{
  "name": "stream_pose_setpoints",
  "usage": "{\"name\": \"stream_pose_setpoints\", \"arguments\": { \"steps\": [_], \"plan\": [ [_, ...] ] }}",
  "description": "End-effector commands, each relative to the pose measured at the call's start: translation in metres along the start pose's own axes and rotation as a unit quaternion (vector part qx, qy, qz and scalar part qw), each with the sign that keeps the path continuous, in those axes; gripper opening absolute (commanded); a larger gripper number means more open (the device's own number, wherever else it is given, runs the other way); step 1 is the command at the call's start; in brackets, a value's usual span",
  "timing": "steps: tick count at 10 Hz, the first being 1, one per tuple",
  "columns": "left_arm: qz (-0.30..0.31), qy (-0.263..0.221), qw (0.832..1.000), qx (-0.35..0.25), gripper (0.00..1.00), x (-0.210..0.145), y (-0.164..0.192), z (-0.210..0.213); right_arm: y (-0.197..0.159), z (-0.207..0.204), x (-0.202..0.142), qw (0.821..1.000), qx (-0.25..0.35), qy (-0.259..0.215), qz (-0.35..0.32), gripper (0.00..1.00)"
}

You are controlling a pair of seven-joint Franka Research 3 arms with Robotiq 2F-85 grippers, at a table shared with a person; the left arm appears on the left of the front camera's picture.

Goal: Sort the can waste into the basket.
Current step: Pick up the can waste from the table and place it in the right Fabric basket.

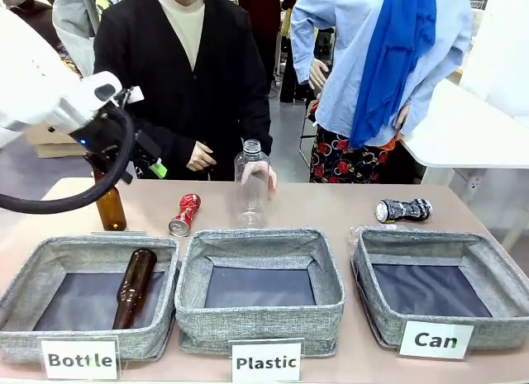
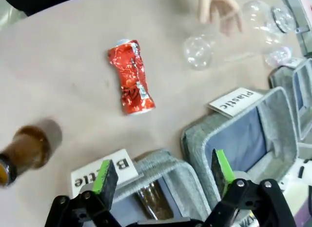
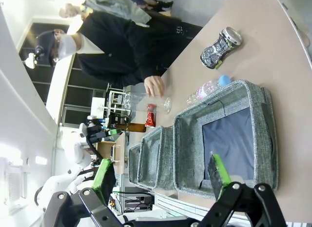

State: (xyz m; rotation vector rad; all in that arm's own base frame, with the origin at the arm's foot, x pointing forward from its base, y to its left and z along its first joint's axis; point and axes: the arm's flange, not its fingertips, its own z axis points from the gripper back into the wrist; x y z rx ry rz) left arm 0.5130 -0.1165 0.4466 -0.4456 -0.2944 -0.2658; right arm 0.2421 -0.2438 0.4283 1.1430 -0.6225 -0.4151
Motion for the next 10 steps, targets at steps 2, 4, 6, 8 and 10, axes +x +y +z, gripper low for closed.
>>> {"name": "stream_pose_setpoints", "arguments": {
  "steps": [2, 4, 6, 8, 10],
  "plan": [
    [0.016, 0.025, 0.999, 0.017, 1.0, 0.046, 0.01, -0.043, 0.0, 0.0, 0.003, 1.0, 0.012, -0.009, 0.013, 1.0],
    [0.025, 0.057, 0.997, 0.035, 1.0, 0.063, 0.01, -0.078, 0.0, 0.0, 0.003, 1.0, 0.012, -0.009, 0.013, 1.0],
    [0.03, 0.081, 0.996, 0.036, 1.0, 0.075, 0.015, -0.098, 0.0, 0.0, 0.003, 1.0, 0.012, -0.009, 0.013, 1.0],
    [-0.031, 0.064, 0.997, -0.039, 1.0, 0.044, 0.001, -0.044, 0.0, 0.0, 0.003, 1.0, 0.012, -0.009, 0.013, 1.0],
    [-0.13, 0.052, 0.986, -0.085, 1.0, -0.013, -0.016, 0.014, 0.0, 0.0, 0.003, 1.0, 0.012, -0.009, 0.013, 1.0]
  ]
}}
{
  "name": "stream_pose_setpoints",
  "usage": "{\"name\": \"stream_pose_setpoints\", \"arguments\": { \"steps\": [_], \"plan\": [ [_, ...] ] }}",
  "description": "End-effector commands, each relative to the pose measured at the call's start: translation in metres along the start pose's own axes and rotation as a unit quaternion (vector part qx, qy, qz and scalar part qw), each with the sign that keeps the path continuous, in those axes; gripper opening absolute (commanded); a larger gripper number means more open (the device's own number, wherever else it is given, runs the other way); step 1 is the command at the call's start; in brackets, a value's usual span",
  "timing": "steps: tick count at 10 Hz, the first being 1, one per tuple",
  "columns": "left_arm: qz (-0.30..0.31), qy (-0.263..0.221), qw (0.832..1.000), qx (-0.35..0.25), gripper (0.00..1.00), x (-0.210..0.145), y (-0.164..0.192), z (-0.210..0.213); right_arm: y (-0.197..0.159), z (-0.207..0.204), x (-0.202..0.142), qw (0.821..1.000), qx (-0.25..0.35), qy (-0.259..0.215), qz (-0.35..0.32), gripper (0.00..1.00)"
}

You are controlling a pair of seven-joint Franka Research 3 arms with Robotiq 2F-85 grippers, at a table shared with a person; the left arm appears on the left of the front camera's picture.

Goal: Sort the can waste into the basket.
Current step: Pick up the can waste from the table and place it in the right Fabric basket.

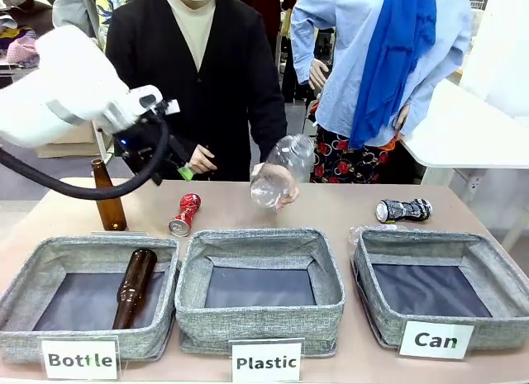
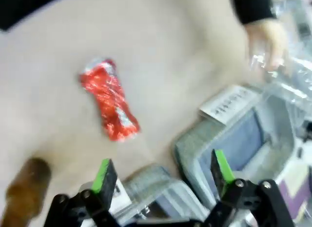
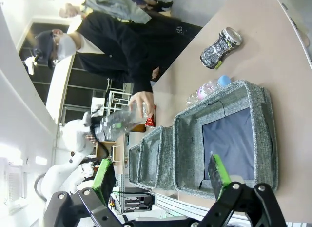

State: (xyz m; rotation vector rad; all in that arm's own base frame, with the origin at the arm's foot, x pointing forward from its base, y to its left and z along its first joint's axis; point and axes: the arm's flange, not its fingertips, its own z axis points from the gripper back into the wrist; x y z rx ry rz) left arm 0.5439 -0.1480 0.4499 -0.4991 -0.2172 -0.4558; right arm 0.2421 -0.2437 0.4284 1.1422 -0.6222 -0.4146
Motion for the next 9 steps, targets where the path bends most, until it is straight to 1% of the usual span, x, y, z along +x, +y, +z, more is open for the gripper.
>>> {"name": "stream_pose_setpoints", "arguments": {
  "steps": [1, 2, 4, 5, 6, 7, 8, 9],
  "plan": [
    [-0.111, 0.006, 0.992, -0.057, 1.0, -0.085, -0.019, 0.042, 0.0, 0.0, 0.003, 1.0, 0.013, -0.009, 0.013, 1.0],
    [-0.15, 0.015, 0.986, -0.068, 1.0, -0.113, -0.024, 0.057, 0.0, 0.0, 0.003, 1.0, 0.013, -0.009, 0.013, 1.0],
    [-0.188, 0.049, 0.974, -0.118, 1.0, -0.157, -0.01, 0.084, 0.0, 0.0, 0.003, 1.0, 0.013, -0.009, 0.013, 1.0],
    [-0.205, 0.06, 0.966, -0.148, 1.0, -0.174, -0.003, 0.085, 0.0, 0.0, 0.003, 1.0, 0.013, -0.009, 0.013, 1.0],
    [-0.205, 0.056, 0.966, -0.15, 1.0, -0.18, 0.002, 0.083, 0.0, 0.0, 0.003, 1.0, 0.013, -0.009, 0.013, 1.0],
    [-0.205, 0.052, 0.966, -0.145, 1.0, -0.175, 0.003, 0.078, 0.0, 0.0, 0.003, 1.0, 0.013, -0.009, 0.013, 1.0],
    [-0.16, 0.016, 0.981, -0.111, 1.0, -0.161, 0.005, 0.075, 0.0, 0.0, 0.003, 1.0, 0.013, -0.009, 0.013, 1.0],
    [-0.132, -0.001, 0.988, -0.084, 1.0, -0.146, 0.002, 0.069, 0.0, 0.0, 0.003, 1.0, 0.013, -0.009, 0.013, 1.0]
  ]
}}
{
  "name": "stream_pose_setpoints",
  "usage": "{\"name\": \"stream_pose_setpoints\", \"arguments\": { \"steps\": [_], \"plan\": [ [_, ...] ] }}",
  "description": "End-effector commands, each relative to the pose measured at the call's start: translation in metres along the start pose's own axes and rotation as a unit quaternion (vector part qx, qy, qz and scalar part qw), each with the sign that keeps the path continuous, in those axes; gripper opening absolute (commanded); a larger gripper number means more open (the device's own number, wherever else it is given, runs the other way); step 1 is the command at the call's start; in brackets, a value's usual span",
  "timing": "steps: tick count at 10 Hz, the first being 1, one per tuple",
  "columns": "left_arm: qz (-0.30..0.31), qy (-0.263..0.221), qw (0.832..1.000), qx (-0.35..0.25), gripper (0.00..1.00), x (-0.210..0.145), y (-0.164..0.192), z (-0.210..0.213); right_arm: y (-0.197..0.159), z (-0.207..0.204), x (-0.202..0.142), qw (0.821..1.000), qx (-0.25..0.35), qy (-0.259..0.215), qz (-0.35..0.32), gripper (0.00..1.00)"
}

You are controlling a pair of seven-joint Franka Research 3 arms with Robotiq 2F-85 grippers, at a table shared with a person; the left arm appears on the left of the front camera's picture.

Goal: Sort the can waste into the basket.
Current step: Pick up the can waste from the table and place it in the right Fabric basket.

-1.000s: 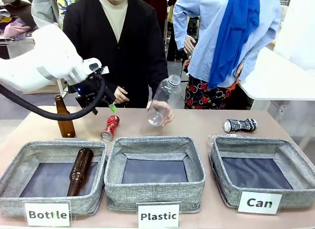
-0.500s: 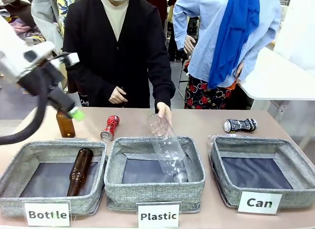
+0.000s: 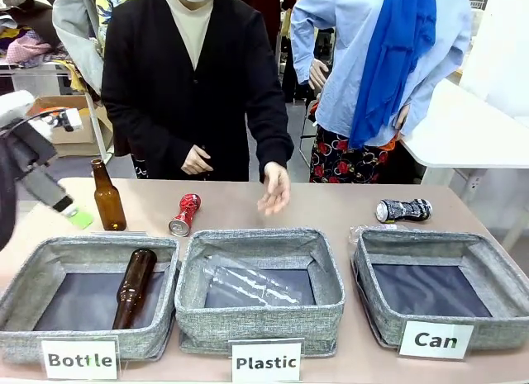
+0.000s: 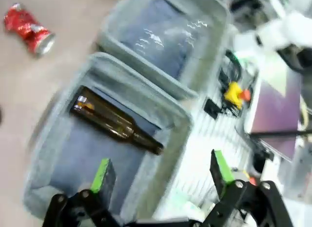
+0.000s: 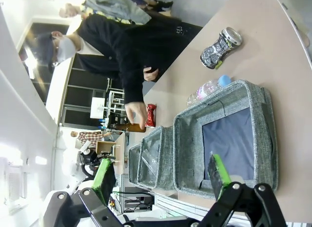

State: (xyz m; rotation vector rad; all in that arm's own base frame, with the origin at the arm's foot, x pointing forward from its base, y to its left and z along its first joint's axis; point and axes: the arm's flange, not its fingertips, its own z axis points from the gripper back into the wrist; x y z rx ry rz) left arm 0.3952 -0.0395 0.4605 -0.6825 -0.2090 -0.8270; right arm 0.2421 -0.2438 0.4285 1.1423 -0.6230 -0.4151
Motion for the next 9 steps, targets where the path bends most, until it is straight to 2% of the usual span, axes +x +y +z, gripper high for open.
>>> {"name": "stream_pose_setpoints", "arguments": {
  "steps": [1, 4, 6, 9],
  "plan": [
    [0.039, -0.02, 0.998, 0.043, 1.0, 0.035, 0.004, -0.012, 0.0, 0.0, 0.003, 1.0, 0.013, -0.009, 0.013, 1.0],
    [0.084, 0.005, 0.994, 0.068, 1.0, 0.096, 0.027, -0.045, 0.0, 0.0, 0.003, 1.0, 0.013, -0.009, 0.013, 1.0],
    [0.118, -0.019, 0.988, 0.099, 1.0, 0.134, 0.042, -0.066, 0.0, 0.0, 0.003, 1.0, 0.013, -0.009, 0.013, 1.0],
    [0.156, 0.007, 0.978, 0.139, 1.0, 0.175, 0.056, -0.1, 0.0, 0.0, 0.003, 1.0, 0.013, -0.009, 0.013, 1.0]
  ]
}}
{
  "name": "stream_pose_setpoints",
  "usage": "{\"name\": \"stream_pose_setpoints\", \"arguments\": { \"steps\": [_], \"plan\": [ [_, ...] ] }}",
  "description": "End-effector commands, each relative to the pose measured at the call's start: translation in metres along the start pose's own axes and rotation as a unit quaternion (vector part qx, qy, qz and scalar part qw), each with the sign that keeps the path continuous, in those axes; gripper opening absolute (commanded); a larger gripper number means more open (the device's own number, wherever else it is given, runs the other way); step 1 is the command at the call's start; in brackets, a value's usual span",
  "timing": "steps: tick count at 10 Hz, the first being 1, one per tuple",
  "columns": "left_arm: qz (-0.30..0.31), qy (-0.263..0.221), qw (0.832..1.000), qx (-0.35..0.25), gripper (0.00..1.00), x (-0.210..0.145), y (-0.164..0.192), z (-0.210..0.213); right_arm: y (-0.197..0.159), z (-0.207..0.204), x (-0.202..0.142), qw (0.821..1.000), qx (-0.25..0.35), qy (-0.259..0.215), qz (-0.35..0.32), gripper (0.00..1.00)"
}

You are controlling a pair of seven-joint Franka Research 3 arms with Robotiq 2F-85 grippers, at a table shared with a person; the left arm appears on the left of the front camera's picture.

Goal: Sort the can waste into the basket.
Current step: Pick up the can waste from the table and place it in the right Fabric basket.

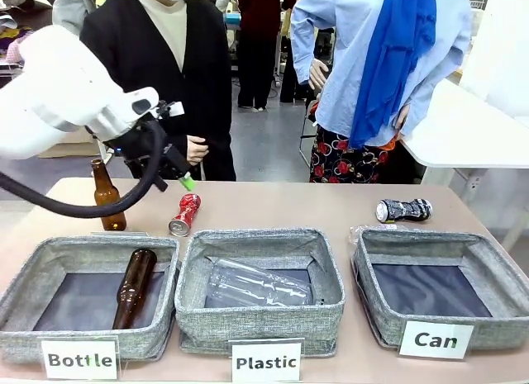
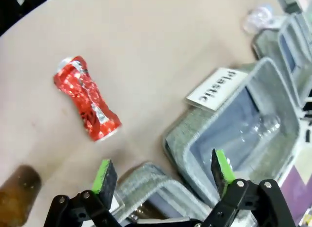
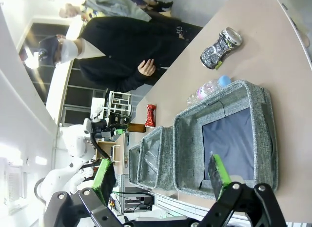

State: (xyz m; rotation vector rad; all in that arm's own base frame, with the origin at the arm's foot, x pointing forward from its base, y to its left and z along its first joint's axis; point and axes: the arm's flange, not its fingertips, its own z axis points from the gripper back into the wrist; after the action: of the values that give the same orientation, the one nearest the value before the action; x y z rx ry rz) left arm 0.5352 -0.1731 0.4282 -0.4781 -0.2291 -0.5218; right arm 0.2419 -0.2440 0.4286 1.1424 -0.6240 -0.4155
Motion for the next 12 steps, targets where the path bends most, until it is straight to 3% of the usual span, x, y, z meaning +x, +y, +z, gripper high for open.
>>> {"name": "stream_pose_setpoints", "arguments": {
  "steps": [1, 2, 5, 8, 11, 12],
  "plan": [
    [0.042, 0.029, 0.998, 0.035, 1.0, 0.029, 0.002, -0.016, 0.0, 0.0, 0.003, 1.0, 0.012, -0.008, 0.012, 1.0],
    [0.054, 0.051, 0.996, 0.04, 1.0, 0.04, 0.006, -0.032, 0.0, 0.0, 0.003, 1.0, 0.012, -0.008, 0.012, 1.0],
    [0.127, 0.038, 0.985, 0.11, 1.0, 0.061, 0.028, -0.072, 0.0, 0.0, 0.003, 1.0, 0.012, -0.008, 0.012, 1.0],
    [0.156, 0.042, 0.975, 0.154, 1.0, 0.06, 0.05, -0.104, 0.0, 0.0, 0.003, 1.0, 0.012, -0.008, 0.012, 1.0],
    [0.162, 0.065, 0.972, 0.159, 1.0, 0.055, 0.062, -0.121, 0.0, 0.0, 0.003, 1.0, 0.012, -0.008, 0.012, 1.0],
    [0.161, 0.062, 0.972, 0.162, 0.59, 0.054, 0.063, -0.122, 0.0, 0.0, 0.003, 1.0, 0.012, -0.008, 0.012, 1.0]
  ]
}}
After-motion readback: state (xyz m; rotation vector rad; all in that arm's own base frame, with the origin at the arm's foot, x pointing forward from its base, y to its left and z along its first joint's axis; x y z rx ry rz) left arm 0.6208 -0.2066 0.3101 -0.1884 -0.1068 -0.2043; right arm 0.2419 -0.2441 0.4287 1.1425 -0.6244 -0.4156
